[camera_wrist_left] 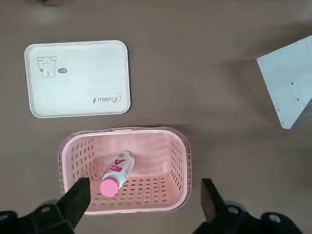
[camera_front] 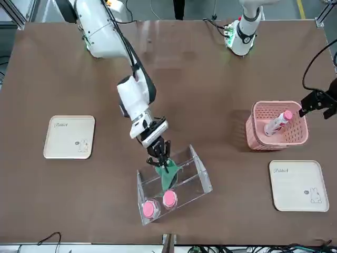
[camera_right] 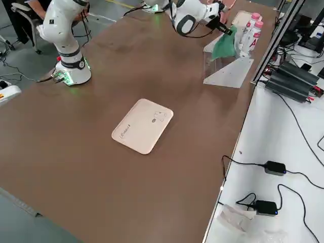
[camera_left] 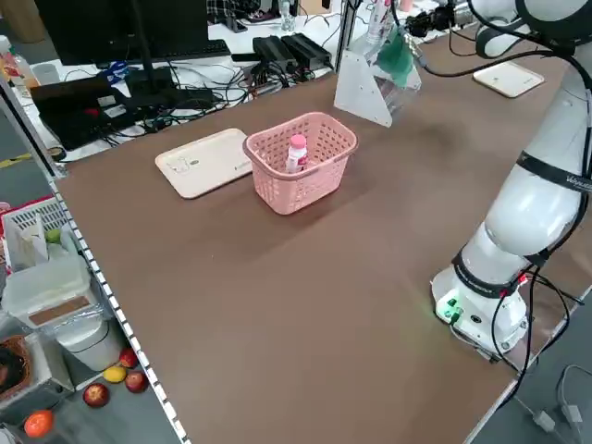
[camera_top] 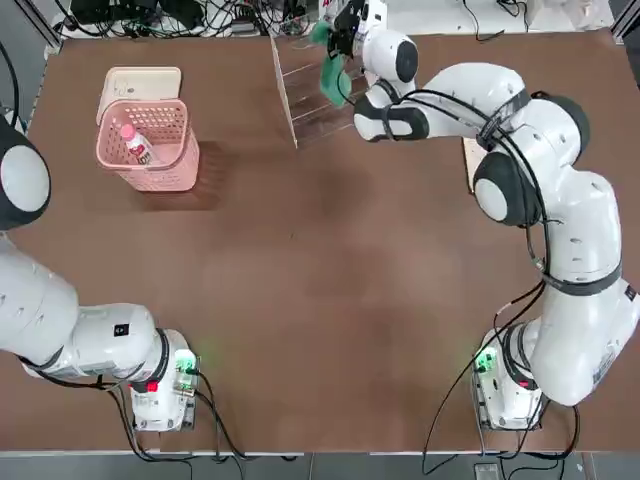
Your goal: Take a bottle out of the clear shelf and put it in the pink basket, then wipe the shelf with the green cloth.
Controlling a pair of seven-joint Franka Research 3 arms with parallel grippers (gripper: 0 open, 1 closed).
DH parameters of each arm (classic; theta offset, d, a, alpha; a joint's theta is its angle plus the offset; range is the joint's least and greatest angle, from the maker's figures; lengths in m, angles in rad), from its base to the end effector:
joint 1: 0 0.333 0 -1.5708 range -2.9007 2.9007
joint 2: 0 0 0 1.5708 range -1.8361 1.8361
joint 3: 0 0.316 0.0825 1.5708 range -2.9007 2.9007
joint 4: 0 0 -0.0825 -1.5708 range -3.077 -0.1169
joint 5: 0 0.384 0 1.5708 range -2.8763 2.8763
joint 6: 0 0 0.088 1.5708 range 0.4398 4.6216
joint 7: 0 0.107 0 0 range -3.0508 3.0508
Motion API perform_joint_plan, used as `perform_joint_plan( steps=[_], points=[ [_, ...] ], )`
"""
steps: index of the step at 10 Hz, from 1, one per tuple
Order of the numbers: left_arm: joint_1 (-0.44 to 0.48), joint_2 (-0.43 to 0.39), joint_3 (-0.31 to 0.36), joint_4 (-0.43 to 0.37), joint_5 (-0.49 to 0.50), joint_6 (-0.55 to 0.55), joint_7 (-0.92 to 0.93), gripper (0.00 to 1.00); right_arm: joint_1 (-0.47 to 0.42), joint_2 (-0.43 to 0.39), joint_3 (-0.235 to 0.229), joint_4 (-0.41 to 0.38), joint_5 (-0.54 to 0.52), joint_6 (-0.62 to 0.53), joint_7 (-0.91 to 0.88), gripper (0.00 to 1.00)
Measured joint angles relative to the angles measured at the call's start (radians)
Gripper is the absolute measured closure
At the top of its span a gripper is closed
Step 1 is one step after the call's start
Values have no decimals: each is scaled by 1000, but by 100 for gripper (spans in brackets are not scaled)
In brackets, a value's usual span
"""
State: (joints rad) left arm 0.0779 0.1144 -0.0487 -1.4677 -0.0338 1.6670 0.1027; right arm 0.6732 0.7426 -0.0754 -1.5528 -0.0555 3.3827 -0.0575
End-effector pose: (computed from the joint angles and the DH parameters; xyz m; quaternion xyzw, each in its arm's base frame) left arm 0.5994 0.0160 0.6167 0.9983 -0.0355 0.0437 0.0168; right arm 0.6093 0.4411 0.3460 -0.7933 -0.3205 -0.5050 0.1140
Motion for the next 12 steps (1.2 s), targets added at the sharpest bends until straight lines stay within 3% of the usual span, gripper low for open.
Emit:
perform_joint_plan(
  steps=[8, 12],
  points=[
    [3, 5, 0, 0, 1, 1, 0, 0, 42, 36, -6, 68, -2, -2, 169, 97],
    [-2, 5, -3, 0, 1, 1, 0, 0, -70, 43, -11, 58, -169, -3, 169, 97]
  ],
)
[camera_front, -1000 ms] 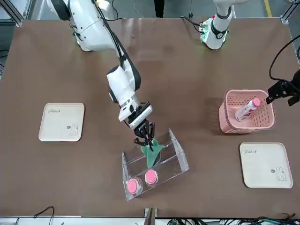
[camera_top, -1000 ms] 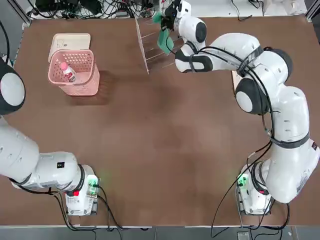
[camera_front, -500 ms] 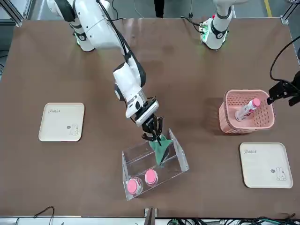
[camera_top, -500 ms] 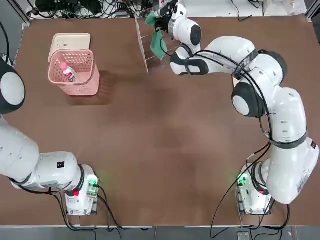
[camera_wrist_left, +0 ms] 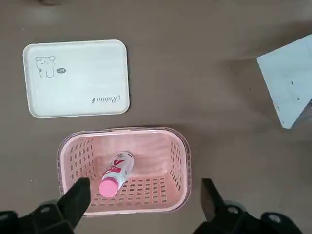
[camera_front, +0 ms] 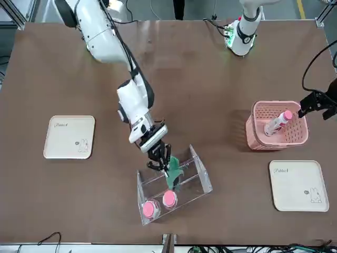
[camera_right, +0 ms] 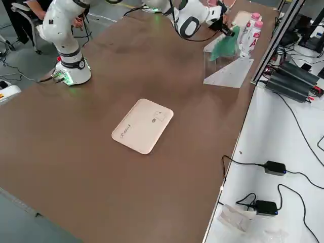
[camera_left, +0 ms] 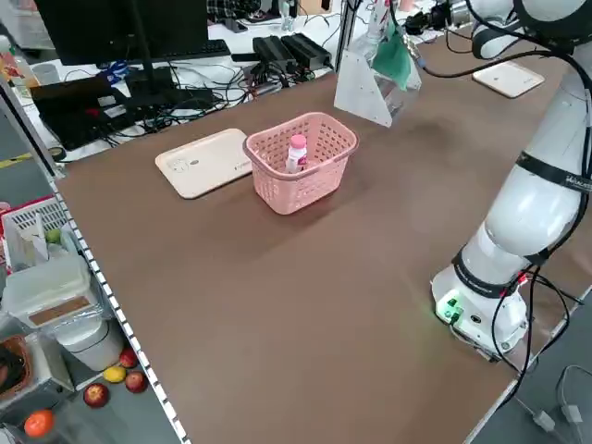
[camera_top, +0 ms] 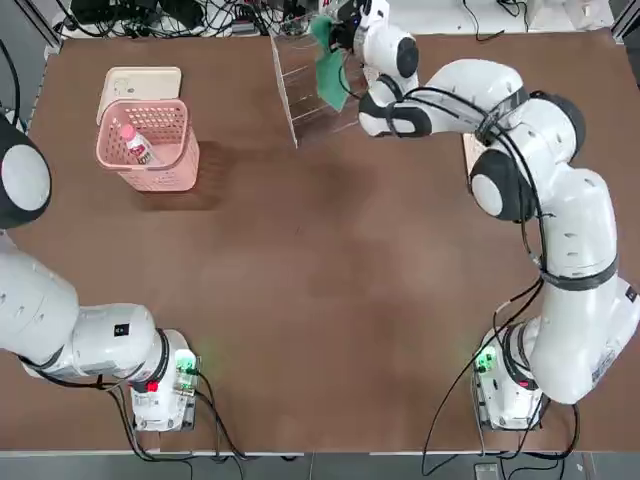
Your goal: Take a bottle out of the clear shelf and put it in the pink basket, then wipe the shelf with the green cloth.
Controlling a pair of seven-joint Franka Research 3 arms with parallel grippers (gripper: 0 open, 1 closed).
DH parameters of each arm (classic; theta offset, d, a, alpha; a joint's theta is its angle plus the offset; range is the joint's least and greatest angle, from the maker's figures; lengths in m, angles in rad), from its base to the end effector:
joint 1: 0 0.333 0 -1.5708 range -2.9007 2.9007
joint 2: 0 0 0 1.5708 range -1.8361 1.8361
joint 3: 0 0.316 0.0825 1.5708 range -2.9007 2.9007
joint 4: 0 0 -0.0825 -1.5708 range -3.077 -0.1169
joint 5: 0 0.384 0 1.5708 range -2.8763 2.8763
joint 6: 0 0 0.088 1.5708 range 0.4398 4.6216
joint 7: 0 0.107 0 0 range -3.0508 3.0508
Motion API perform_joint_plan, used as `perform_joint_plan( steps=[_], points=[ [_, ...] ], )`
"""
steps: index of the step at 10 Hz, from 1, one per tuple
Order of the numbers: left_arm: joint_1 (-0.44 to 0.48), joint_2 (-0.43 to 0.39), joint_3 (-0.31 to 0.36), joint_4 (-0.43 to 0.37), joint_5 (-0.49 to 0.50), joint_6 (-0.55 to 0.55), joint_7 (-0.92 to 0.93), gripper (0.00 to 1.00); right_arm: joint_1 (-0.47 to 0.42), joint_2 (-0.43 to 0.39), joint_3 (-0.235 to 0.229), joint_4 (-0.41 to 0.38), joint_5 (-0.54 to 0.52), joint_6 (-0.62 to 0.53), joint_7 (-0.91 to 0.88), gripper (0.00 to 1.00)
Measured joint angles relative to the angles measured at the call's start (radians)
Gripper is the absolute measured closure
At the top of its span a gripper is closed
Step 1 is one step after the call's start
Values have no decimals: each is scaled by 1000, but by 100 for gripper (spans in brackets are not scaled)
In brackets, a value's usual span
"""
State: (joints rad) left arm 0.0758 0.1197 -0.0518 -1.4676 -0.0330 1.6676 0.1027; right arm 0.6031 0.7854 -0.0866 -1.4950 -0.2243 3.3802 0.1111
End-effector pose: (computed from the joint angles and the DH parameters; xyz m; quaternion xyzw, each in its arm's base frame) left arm 0.6011 0.0132 0.6136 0.9983 -0.0381 0.0414 0.0170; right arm 0.6385 0.4135 0.3382 -0.7996 -0.3002 -0.5087 0.1086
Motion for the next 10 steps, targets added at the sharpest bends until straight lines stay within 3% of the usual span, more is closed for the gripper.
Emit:
perform_joint_plan(
  steps=[3, 6, 10],
  points=[
    [2, 0, 0, 0, 0, 0, 0, 0, -57, 1, -1, -23, -110, 1, 0, 97],
    [-1, 0, -1, 0, 0, 0, 0, 0, -85, -12, 2, -44, -152, 5, 0, 97],
    [-2, 0, -1, 0, 0, 0, 0, 0, -56, -64, 62, -86, -153, 5, 100, 97]
  ],
)
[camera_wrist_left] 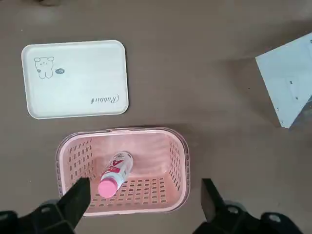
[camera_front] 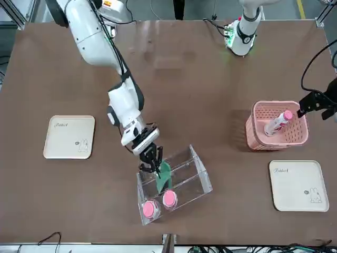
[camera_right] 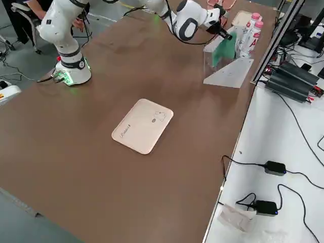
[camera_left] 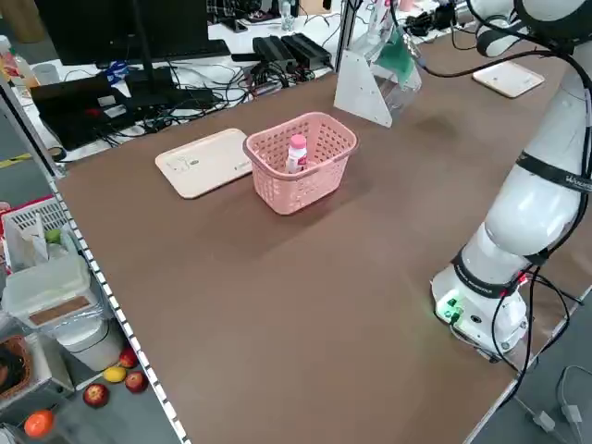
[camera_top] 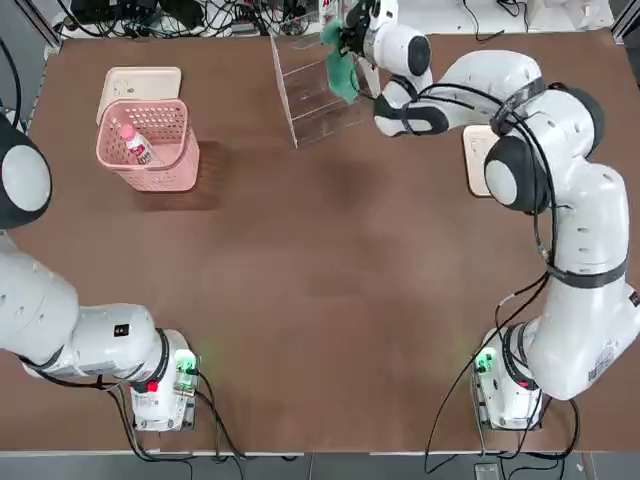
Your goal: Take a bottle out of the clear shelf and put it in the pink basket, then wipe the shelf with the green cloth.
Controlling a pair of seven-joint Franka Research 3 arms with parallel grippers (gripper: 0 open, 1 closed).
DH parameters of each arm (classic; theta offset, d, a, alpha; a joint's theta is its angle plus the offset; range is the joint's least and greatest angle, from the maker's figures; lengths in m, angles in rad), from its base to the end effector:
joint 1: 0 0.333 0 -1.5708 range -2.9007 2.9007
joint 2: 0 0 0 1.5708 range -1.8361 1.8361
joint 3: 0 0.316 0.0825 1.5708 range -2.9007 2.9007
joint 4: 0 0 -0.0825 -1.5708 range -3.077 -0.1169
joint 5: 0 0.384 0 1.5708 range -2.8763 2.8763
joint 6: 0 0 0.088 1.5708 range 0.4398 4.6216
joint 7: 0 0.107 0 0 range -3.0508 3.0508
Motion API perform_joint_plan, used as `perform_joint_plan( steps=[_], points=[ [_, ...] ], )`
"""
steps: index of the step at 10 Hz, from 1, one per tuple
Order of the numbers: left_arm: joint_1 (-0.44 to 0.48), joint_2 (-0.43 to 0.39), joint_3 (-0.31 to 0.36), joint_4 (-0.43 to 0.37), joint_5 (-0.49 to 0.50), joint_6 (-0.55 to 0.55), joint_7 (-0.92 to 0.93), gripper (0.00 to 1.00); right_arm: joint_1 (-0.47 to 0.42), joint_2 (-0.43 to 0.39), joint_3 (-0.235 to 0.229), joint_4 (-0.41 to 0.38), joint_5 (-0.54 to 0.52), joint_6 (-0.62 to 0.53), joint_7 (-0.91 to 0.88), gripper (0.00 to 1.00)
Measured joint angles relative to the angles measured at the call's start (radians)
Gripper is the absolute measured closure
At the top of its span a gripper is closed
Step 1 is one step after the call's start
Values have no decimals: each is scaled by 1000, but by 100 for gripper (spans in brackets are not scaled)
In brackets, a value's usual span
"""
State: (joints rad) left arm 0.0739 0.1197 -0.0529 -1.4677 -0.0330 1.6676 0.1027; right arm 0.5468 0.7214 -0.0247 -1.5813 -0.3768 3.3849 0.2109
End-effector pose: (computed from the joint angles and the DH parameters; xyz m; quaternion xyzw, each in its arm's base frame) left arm 0.6011 0.0114 0.6136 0.9982 -0.0396 0.0413 0.0171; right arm 0.6202 0.4095 0.3417 -0.8019 -0.3138 -0.4928 0.1246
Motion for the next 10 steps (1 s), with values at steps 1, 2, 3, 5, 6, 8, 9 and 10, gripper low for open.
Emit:
perform_joint_plan(
  steps=[1, 2, 3, 5, 6, 8, 9, 10],
  points=[
    [-2, 0, -4, 0, 0, 0, 0, 0, 4, -15, 9, -27, 0, 0, 7, 97],
    [-6, 0, -14, 0, 0, 0, 0, 0, 5, -32, 18, -59, 0, 0, 11, 97],
    [-9, 0, -21, 0, 0, 0, 0, 0, 4, -56, 26, -100, 0, 1, 14, 97],
    [-10, 0, -24, 0, 0, 0, 0, 0, 4, -124, 45, -196, 0, 1, 16, 97],
    [-10, 0, -24, 0, 0, 0, 0, 0, 4, -159, 53, -239, 0, 1, 18, 97],
    [-11, 0, -25, 1, 0, 0, 0, 0, 2, -215, 74, -308, 0, 1, 33, 97],
    [-12, 0, -25, 1, 0, 0, 0, 0, 2, -232, 80, -334, 0, 0, 35, 97],
    [-12, 0, -26, 1, 0, 0, 0, 0, 2, -243, 81, -355, -11, 0, 35, 97]
  ],
)
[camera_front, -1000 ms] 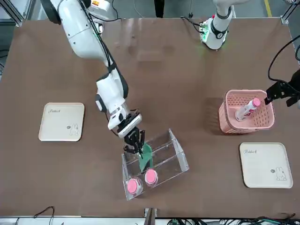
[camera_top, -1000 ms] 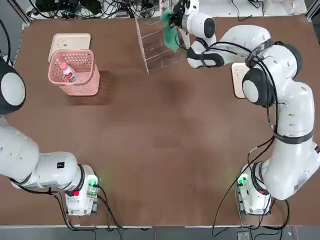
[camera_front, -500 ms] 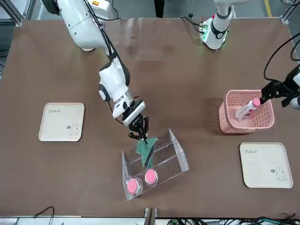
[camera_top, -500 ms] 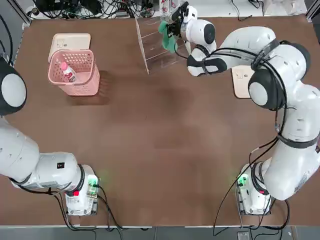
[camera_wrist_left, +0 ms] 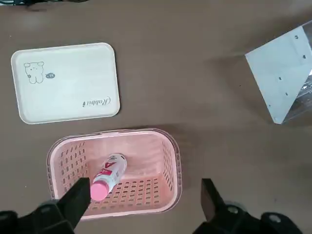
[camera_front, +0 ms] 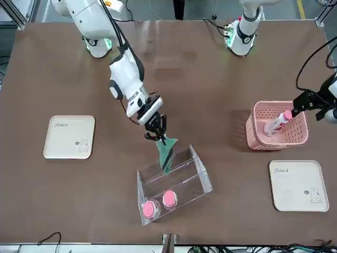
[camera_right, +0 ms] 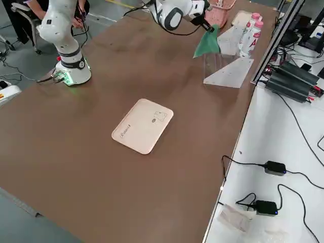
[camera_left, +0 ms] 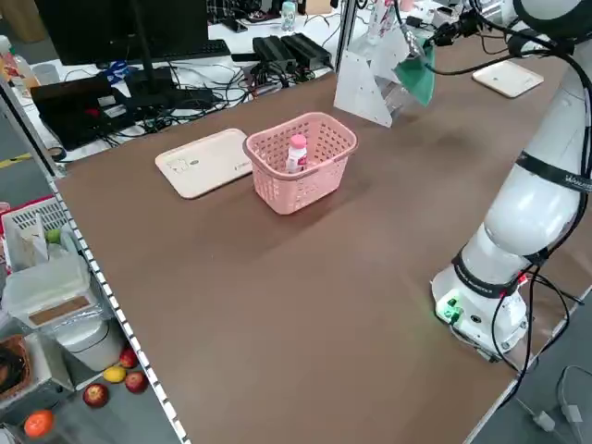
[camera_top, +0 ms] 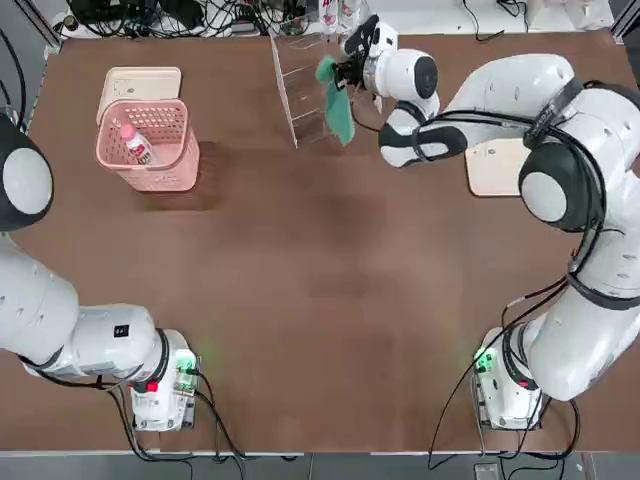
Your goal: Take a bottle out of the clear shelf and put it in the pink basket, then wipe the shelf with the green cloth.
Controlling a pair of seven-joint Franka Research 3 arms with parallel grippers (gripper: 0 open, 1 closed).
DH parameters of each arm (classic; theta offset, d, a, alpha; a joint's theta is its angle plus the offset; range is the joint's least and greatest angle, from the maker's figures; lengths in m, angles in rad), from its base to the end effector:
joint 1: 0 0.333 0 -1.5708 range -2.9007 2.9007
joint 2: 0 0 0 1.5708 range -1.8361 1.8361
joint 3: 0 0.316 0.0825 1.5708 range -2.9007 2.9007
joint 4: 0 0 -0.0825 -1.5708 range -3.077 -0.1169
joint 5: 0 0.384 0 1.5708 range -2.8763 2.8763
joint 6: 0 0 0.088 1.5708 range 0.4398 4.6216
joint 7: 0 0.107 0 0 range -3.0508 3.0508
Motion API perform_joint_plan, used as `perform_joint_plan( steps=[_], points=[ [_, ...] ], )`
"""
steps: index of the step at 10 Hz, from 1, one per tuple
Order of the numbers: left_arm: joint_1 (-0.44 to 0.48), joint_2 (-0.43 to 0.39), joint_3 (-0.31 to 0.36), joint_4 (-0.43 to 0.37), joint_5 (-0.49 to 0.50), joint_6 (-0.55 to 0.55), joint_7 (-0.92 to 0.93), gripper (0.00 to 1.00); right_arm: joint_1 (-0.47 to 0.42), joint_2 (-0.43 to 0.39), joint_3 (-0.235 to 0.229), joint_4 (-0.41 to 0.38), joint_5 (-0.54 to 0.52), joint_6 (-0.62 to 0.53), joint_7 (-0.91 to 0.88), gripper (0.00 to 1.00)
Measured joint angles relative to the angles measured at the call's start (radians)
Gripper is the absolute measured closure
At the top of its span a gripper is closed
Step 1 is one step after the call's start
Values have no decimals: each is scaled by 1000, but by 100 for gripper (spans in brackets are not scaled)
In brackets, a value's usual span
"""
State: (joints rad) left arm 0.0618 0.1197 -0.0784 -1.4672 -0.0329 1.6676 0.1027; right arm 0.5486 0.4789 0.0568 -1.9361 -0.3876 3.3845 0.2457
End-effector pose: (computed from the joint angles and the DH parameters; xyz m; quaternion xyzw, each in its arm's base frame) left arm 0.6011 -0.0102 0.6139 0.9973 -0.0582 0.0414 0.0193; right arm 0.5278 0.4106 0.3513 -0.8233 -0.3308 -0.4338 0.1568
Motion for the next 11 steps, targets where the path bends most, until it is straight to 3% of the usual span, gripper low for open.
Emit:
perform_joint_plan(
  steps=[2, 5, 11],
  points=[
    [-1, 0, 0, 0, 0, 0, 0, 0, -20, -3, -3, -14, -109, 15, -7, 97],
    [-1, 0, -1, 0, 0, 0, 0, 0, -119, 16, -8, 8, -315, 97, -11, 97],
    [-2, -3, -4, 4, 0, -3, 0, 0, -119, 209, -10, 221, -342, 104, -35, 97]
  ],
)
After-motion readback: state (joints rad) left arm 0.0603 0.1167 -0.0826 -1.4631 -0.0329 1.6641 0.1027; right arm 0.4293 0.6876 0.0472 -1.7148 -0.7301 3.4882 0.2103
